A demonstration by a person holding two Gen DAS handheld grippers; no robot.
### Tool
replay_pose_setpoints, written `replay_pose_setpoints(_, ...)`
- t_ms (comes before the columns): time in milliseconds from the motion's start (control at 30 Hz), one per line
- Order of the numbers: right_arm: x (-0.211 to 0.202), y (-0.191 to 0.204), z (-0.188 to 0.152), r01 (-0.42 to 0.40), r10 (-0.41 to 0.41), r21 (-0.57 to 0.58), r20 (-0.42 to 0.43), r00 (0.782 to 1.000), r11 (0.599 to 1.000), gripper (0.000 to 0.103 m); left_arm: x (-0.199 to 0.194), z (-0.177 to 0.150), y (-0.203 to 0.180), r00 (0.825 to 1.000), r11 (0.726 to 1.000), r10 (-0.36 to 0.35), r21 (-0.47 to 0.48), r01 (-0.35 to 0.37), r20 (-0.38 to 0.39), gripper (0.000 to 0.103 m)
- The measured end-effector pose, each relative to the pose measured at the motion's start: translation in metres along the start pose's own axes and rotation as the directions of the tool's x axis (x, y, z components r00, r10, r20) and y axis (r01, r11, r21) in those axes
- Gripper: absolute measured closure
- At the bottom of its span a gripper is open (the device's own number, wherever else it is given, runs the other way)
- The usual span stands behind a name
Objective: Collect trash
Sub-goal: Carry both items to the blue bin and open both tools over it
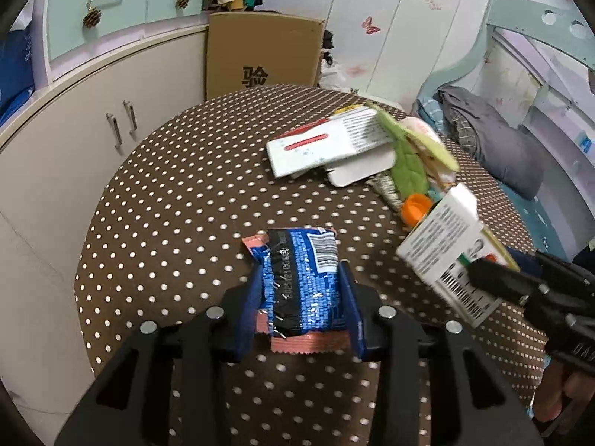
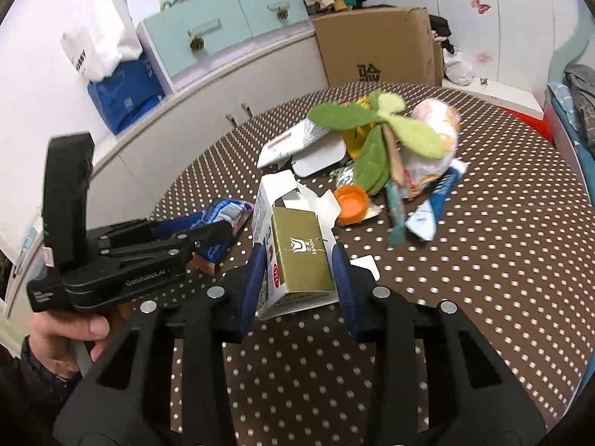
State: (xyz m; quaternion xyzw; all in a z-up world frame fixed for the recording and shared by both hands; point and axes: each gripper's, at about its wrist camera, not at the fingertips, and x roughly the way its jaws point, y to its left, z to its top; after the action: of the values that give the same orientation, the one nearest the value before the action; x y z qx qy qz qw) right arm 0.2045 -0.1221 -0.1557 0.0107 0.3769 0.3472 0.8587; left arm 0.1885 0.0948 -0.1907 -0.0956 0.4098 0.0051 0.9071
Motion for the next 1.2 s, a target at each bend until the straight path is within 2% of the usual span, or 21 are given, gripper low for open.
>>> replay_pose_setpoints(167, -0.040, -0.013, 0.007, 0.019, -0.021, 0.027, 0.087, 0.996, 0.999, 0.066, -0.017, 0.008, -0.022, 0.999, 0.999, -0.033, 0.040, 0.032, 0.043, 0.064)
replay_pose_setpoints(367, -0.094, -0.043, 0.014, 0.049, -0.064, 0.081, 0.196, 0.979, 0.996, 0.066, -0.035, 0.024, -0.059, 0.992, 0.993, -0.079, 0.093, 0.070, 0.098, 0.065)
replay_pose_setpoints(567, -0.150, -0.089, 0.014, 0.096, -0.147, 0.178, 0.301, 0.942, 0.979, 0.066, -0.048, 0.046, -0.105, 0.979, 0.980, -0.136, 0.163, 0.111, 0.150, 0.065)
replay_pose_setpoints(733, -0.189, -0.131, 0.006, 0.149, -0.237, 0.261, 0.347, 0.907, 0.954, 0.066, -0.051, 0.060, -0.150, 0.966, 0.959, -0.196, 0.237, 0.153, 0.171, 0.065)
replay_pose_setpoints(833, -0.207, -0.159, -0.001, 0.160, -0.277, 0.320, 0.363, 0.890, 0.934, 0.066, -0.049, 0.065, -0.184, 0.956, 0.940, -0.241, 0.287, 0.187, 0.167, 0.065)
replay_pose_setpoints(1000, -0.227, -0.213, -0.020, 0.201, -0.366, 0.430, 0.344, 0.865, 0.880, 0.066, -0.036, 0.069, -0.238, 0.942, 0.905, -0.306, 0.347, 0.244, 0.137, 0.065)
replay_pose_setpoints(1100, -0.225, -0.245, -0.034, 0.222, -0.405, 0.494, 0.303, 0.863, 0.841, 0.066, -0.022, 0.072, -0.270, 0.934, 0.887, -0.342, 0.366, 0.283, 0.106, 0.065)
replay_pose_setpoints(1200, -0.214, -0.279, -0.048, 0.230, -0.426, 0.562, 0.247, 0.870, 0.795, 0.066, -0.005, 0.075, -0.300, 0.927, 0.868, -0.367, 0.385, 0.313, 0.074, 0.065)
